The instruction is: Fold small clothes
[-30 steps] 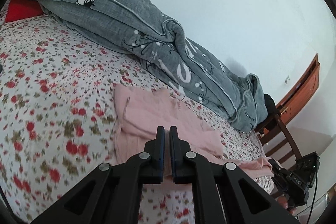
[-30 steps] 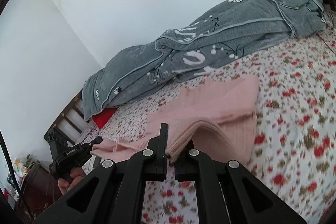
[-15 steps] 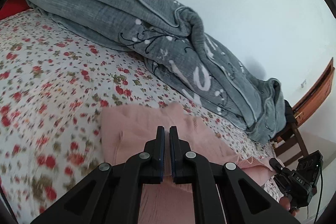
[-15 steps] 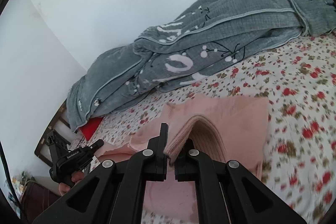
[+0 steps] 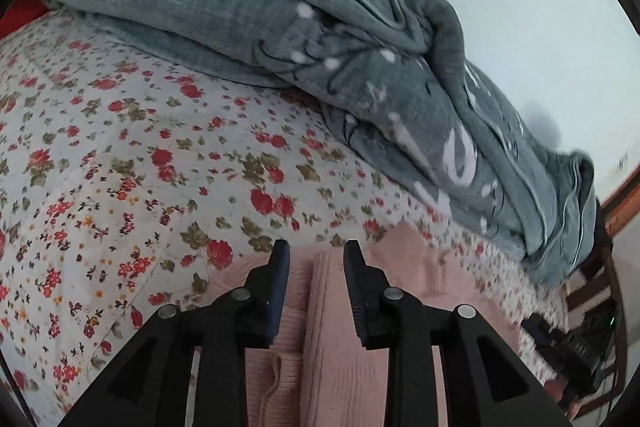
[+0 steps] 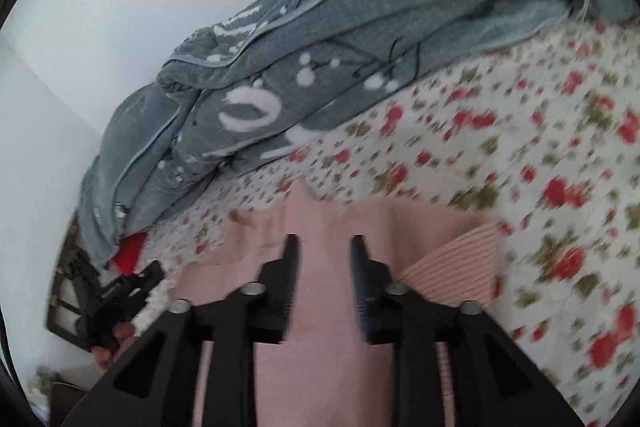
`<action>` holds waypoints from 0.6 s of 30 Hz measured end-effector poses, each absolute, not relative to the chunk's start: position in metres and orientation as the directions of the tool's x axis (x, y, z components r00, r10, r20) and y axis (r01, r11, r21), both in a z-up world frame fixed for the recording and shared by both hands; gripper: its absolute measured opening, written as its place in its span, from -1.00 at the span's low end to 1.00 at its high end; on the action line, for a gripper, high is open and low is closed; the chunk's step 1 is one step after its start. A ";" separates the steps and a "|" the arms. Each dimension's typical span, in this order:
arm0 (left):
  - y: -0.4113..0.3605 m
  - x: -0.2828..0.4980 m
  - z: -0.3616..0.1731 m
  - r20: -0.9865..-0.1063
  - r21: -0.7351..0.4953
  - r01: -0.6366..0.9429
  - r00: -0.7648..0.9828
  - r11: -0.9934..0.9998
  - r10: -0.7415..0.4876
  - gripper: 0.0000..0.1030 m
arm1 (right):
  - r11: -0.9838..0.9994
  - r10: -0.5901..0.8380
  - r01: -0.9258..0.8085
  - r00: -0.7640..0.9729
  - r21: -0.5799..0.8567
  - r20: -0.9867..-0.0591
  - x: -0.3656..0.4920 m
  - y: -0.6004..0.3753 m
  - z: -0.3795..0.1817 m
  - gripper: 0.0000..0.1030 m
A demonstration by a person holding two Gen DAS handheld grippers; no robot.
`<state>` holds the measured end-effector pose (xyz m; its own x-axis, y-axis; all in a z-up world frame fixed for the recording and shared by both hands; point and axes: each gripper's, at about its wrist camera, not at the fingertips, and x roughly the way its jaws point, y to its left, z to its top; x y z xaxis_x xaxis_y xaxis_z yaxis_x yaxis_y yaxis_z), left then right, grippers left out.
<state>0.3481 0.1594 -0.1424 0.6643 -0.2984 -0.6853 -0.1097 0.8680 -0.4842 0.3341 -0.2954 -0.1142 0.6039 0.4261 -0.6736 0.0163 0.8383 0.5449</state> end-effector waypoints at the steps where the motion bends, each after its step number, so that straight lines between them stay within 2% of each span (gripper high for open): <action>1: 0.156 0.349 -0.145 -0.693 -0.479 -0.095 0.651 0.873 -0.310 -0.48 | 0.853 0.405 0.016 0.609 0.521 -0.682 0.334 -0.296 -0.114 -0.24; 3: 0.146 0.353 -0.152 -0.717 -0.461 -0.065 0.615 0.885 -0.328 -0.48 | 0.882 0.372 0.012 0.594 0.471 -0.713 0.338 -0.293 -0.118 -0.24; 7: 0.130 0.366 -0.166 -0.791 -0.341 -0.058 0.557 0.938 -0.254 -0.48 | 0.907 0.353 0.007 0.536 0.422 -0.767 0.351 -0.285 -0.134 -0.24; 10: 0.132 0.370 -0.175 -0.797 -0.349 -0.071 0.546 0.934 -0.257 -0.49 | 0.935 0.300 0.013 0.507 0.355 -0.808 0.359 -0.277 -0.150 -0.31; 12: 0.137 0.369 -0.177 -0.777 -0.378 -0.075 0.567 0.923 -0.272 -0.72 | 0.947 0.264 0.024 0.509 0.320 -0.820 0.362 -0.275 -0.156 -0.77; 14: 0.141 0.369 -0.174 -0.758 -0.408 -0.059 0.578 0.911 -0.302 -0.79 | 0.952 0.256 0.007 0.525 0.305 -0.812 0.362 -0.273 -0.155 -0.88; 16: 0.156 0.367 -0.167 -0.696 -0.501 -0.046 0.614 0.864 -0.372 -0.81 | 0.955 0.261 -0.031 0.555 0.294 -0.790 0.358 -0.271 -0.147 -0.90; 18: 0.164 0.364 -0.164 -0.667 -0.534 -0.050 0.638 0.844 -0.384 -0.87 | 0.954 0.263 -0.056 0.626 0.294 -0.734 0.349 -0.274 -0.131 -0.90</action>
<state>0.3644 0.1643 -0.1645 0.6382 -0.3841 -0.6672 -0.0501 0.8441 -0.5338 0.3491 -0.2744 -0.1314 0.6257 0.2631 -0.7343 -0.0561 0.9541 0.2940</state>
